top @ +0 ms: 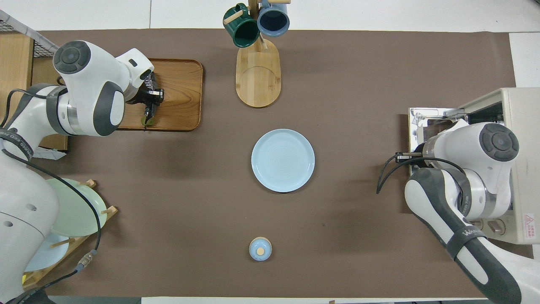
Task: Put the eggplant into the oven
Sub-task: 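Grasp the eggplant with the left gripper while the right gripper opens the oven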
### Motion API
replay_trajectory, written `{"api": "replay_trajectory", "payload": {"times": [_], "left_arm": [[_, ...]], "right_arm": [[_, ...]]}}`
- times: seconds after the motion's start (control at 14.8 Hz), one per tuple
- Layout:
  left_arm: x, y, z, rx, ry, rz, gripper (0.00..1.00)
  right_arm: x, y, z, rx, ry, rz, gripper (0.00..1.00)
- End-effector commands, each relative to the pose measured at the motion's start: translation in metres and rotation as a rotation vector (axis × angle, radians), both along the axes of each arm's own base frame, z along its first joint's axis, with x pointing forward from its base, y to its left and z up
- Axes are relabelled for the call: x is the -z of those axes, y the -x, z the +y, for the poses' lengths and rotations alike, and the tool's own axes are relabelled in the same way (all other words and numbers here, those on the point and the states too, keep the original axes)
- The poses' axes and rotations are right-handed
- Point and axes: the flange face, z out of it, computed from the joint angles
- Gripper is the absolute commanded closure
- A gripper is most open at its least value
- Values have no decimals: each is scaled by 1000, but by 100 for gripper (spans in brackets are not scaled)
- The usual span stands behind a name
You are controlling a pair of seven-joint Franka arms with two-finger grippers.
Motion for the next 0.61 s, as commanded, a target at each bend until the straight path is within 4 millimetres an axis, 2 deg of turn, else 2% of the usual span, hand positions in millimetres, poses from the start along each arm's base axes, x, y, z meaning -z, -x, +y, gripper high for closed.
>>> {"api": "replay_trajectory", "payload": {"times": [0.0,0.14,0.2,0.34,0.41,0.54], "left_arm": [[-44,17,-22,-63,31,29,100],[-75,39,-47,-69,43,72,100],[-87,49,-57,-86,42,85,100],[-106,73,-91,-98,54,111,100],[-113,86,-108,-114,67,119,100],[-111,110,-148,-137,68,134,100]], "right_arm": [[-6,-1,15,44,0,12,100],[-9,-2,26,54,1,29,100],[-11,-3,26,53,3,38,100],[-12,-3,25,56,2,51,100],[-11,-2,26,55,3,52,100],[-14,-5,25,56,2,42,100]]}}
